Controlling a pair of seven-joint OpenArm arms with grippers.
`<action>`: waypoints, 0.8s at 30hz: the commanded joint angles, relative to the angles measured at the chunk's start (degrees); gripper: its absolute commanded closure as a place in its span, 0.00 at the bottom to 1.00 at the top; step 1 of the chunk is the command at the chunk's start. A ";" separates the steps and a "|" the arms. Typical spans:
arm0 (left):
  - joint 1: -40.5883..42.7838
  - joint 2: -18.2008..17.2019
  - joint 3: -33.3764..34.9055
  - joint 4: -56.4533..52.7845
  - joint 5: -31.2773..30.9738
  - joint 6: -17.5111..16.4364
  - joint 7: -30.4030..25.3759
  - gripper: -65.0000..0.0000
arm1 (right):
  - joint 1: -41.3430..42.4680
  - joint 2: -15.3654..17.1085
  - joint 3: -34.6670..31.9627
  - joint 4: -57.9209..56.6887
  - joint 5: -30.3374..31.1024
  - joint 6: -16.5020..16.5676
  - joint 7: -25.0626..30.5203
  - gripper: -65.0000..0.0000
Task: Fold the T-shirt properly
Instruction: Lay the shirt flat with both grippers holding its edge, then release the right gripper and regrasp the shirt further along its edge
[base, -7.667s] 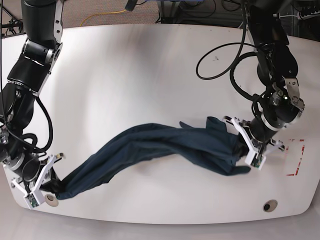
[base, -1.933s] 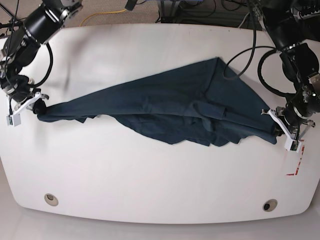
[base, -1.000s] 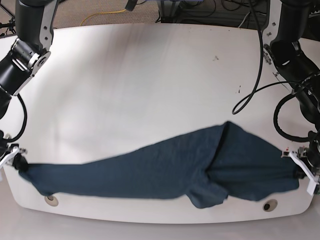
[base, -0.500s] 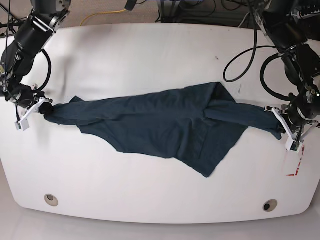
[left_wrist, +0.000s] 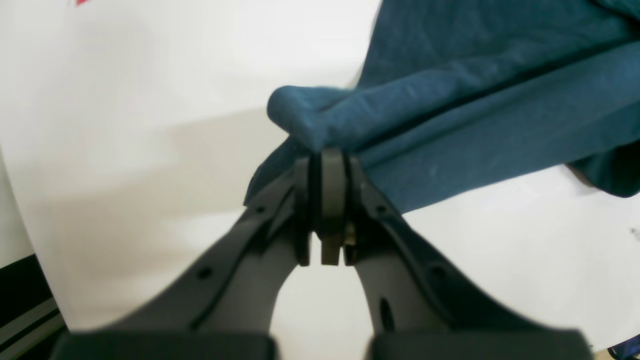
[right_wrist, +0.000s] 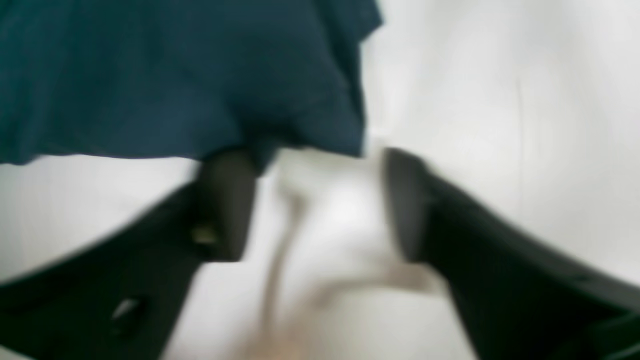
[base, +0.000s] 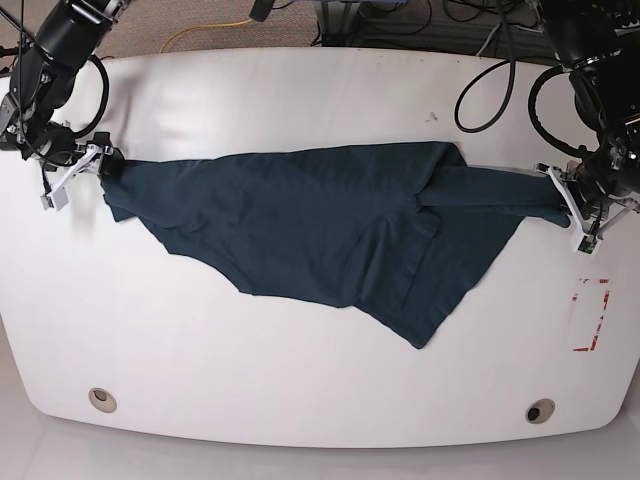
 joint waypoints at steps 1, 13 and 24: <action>-0.70 -1.17 -0.33 0.86 -0.12 0.03 -1.08 1.00 | -1.00 1.36 1.86 5.81 1.55 0.12 1.05 0.12; -0.70 -1.08 -0.24 0.86 -0.12 0.03 -0.99 1.00 | 0.14 -3.65 -1.66 23.57 1.46 0.12 0.26 0.11; 0.27 -1.26 -0.15 0.86 -0.12 0.03 -1.08 1.00 | 15.35 -4.80 -17.48 9.07 0.94 0.12 2.81 0.11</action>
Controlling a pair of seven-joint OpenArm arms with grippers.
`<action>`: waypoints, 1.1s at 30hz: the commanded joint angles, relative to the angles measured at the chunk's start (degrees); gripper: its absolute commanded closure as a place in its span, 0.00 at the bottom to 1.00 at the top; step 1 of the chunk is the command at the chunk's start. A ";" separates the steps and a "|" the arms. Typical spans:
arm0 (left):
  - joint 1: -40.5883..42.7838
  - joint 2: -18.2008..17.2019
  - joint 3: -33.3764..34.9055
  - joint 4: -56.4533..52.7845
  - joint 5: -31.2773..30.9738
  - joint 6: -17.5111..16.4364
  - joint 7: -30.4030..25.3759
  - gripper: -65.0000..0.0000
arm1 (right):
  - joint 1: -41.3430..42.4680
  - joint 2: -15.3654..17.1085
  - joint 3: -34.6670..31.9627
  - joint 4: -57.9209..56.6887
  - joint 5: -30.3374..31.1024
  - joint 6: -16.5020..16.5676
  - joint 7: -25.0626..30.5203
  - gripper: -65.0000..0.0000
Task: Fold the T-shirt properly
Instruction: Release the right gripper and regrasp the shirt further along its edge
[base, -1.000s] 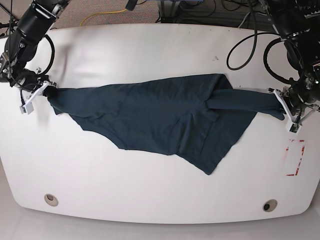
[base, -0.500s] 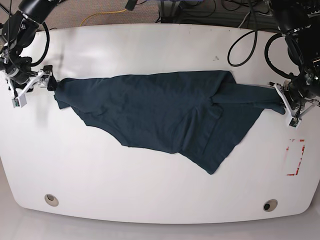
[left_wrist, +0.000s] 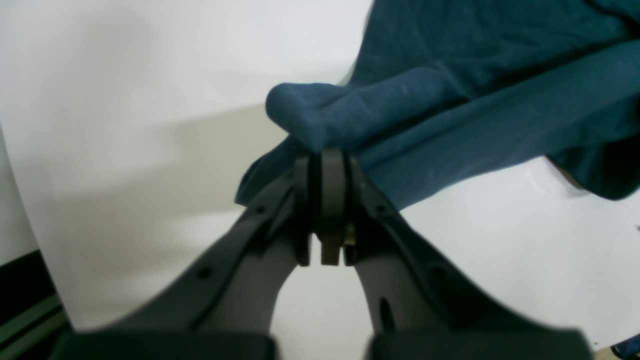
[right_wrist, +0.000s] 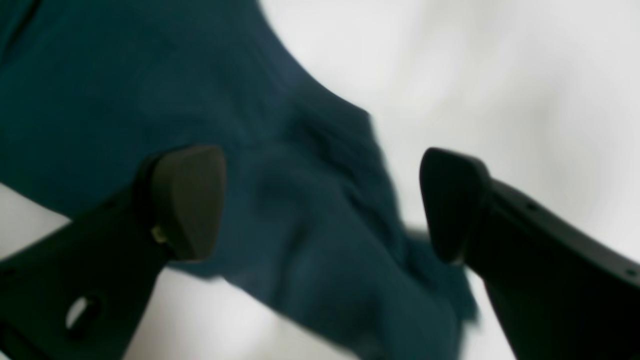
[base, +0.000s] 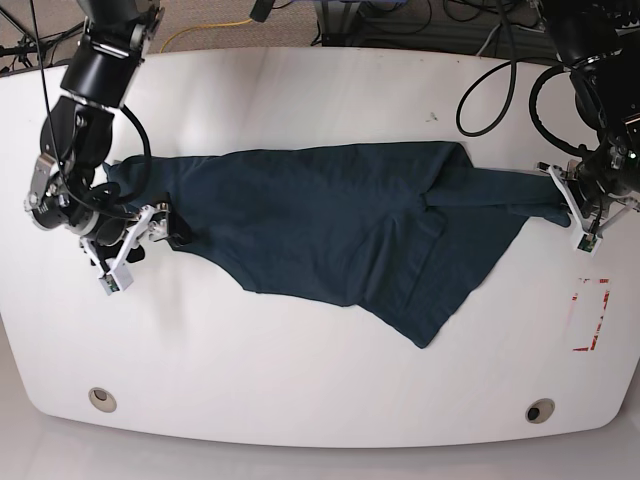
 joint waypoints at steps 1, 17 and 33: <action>-0.65 -1.02 -0.28 0.88 -0.18 0.03 -0.86 1.00 | 3.68 1.13 -2.08 -3.75 0.70 -0.01 3.36 0.11; -0.21 -0.75 -0.37 1.06 -0.27 0.03 -0.86 1.00 | 22.41 1.48 -30.21 -36.54 0.61 -0.01 23.75 0.11; -0.21 -0.75 -0.37 0.88 -0.36 0.03 -0.86 1.00 | 26.10 -1.25 -39.44 -49.29 0.61 -0.01 34.57 0.11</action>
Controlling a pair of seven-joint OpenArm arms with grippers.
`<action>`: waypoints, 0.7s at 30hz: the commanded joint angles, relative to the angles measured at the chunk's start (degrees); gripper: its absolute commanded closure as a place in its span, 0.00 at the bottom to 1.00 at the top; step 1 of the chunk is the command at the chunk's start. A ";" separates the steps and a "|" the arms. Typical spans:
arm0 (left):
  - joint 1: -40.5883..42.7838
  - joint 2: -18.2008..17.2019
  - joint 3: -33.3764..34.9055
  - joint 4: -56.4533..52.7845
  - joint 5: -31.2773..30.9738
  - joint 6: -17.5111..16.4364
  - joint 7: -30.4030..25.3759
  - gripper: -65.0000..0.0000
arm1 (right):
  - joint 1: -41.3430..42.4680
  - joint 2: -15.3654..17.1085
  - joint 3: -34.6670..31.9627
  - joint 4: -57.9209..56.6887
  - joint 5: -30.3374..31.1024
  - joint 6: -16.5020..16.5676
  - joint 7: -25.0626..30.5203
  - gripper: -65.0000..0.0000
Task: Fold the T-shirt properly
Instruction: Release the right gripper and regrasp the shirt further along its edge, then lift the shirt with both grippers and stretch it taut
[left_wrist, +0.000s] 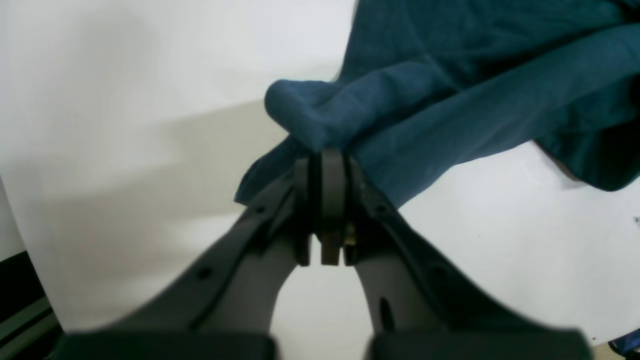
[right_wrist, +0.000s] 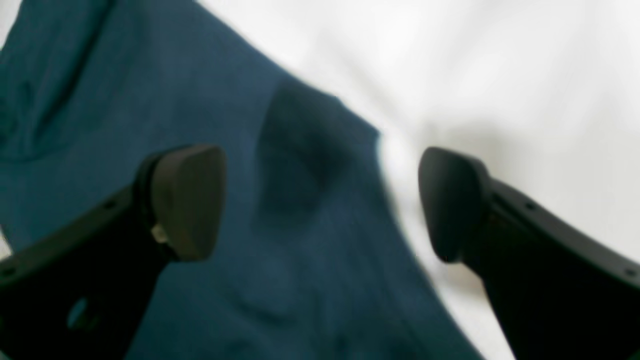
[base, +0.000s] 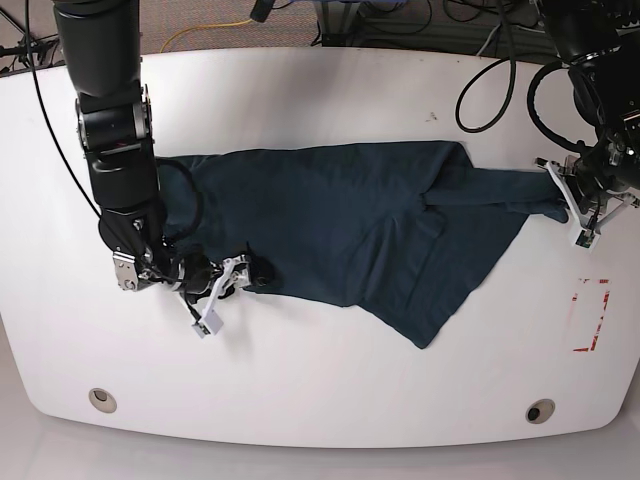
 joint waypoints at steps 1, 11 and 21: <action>-0.91 -0.95 -0.35 0.90 -0.21 0.03 -0.84 1.00 | 1.36 -0.73 0.18 0.46 0.63 0.43 0.19 0.11; -0.91 -0.95 -0.35 0.90 -0.21 0.03 -0.84 1.00 | 1.27 -3.28 0.27 0.37 0.63 0.43 0.36 0.54; -1.26 -0.95 -0.35 0.90 -0.12 0.03 -0.84 1.00 | 1.53 -0.90 2.12 3.18 1.33 0.43 -2.10 1.00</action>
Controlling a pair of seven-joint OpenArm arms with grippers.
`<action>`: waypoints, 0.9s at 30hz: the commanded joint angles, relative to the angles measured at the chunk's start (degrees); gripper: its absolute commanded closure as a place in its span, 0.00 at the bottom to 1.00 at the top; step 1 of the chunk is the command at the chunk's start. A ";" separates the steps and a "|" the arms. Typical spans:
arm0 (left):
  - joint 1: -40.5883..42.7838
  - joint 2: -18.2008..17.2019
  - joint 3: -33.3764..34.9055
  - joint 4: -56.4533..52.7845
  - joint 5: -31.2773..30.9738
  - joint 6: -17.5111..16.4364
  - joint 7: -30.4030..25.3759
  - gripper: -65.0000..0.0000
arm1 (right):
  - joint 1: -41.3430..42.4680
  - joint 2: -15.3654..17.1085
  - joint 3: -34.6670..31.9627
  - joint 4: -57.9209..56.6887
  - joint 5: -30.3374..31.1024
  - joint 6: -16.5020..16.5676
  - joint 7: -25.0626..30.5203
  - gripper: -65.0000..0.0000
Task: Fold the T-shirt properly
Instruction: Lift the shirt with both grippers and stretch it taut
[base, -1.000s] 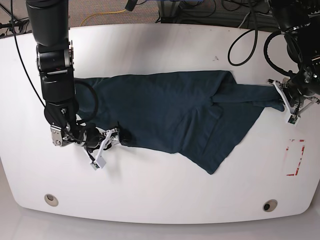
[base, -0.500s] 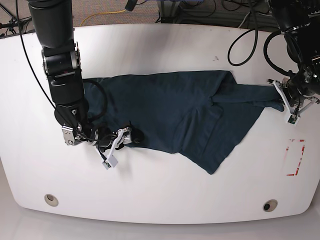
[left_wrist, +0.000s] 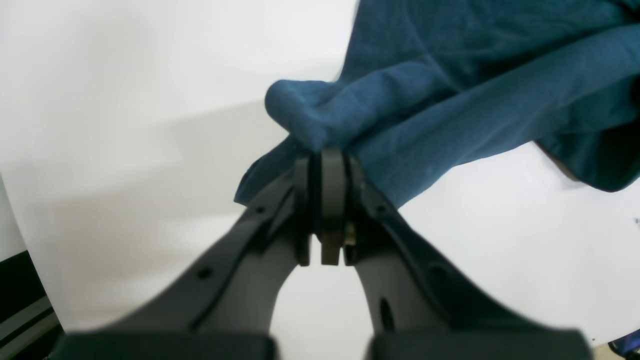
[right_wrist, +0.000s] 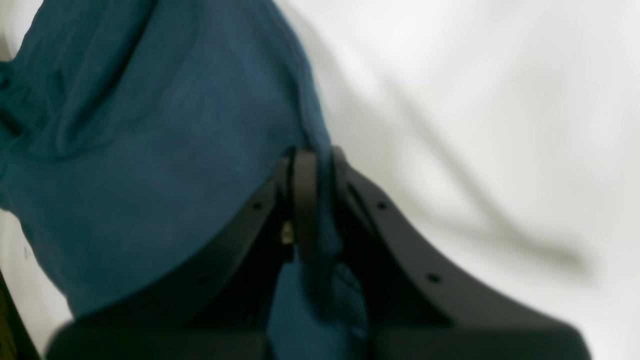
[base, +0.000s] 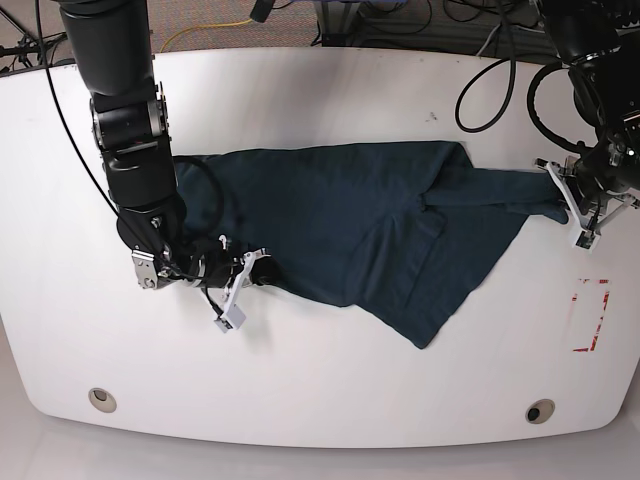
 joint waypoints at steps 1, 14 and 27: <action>-0.95 -0.95 -0.35 0.99 -0.14 0.03 -0.84 1.00 | 1.86 2.55 2.98 4.44 1.33 0.36 -1.01 1.00; -10.18 -0.86 -0.26 1.08 -0.32 0.03 2.33 1.00 | 1.42 8.79 20.30 24.83 0.81 0.36 -18.42 1.00; -31.37 1.51 2.64 -3.76 -0.05 0.39 4.26 1.00 | 16.54 13.89 22.85 29.23 0.81 0.36 -26.33 1.00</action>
